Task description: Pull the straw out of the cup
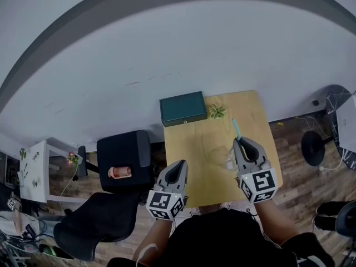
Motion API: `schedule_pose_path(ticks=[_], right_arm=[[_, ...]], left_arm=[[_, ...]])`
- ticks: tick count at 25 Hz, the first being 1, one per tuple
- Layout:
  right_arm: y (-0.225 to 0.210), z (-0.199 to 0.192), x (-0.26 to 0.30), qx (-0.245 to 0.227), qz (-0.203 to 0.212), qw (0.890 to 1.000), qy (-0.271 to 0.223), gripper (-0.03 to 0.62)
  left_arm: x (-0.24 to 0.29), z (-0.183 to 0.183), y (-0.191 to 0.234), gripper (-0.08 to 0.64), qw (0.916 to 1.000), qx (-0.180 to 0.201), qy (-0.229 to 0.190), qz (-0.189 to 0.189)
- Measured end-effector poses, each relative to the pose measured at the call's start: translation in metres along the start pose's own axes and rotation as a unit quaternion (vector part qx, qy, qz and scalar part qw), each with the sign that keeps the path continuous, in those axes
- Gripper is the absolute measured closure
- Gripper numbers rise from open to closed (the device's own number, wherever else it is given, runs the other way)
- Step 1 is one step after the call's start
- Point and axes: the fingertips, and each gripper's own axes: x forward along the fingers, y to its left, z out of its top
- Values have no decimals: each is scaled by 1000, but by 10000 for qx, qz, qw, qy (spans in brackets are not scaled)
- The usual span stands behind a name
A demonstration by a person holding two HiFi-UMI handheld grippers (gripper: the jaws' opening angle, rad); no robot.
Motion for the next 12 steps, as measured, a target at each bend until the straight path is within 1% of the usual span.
schedule_pose_path(ticks=[4, 6, 12], right_arm=[[12, 22, -8, 88, 193, 9995, -231, 548], [18, 35, -11, 22, 282, 9989, -377, 548], [21, 57, -20, -88, 284, 9975, -647, 549]], left_arm=[[-3, 3, 0, 540, 10000, 6, -48, -19], [-3, 1, 1, 540, 10000, 12, -34, -13], [-3, 3, 7, 540, 10000, -22, -51, 74]])
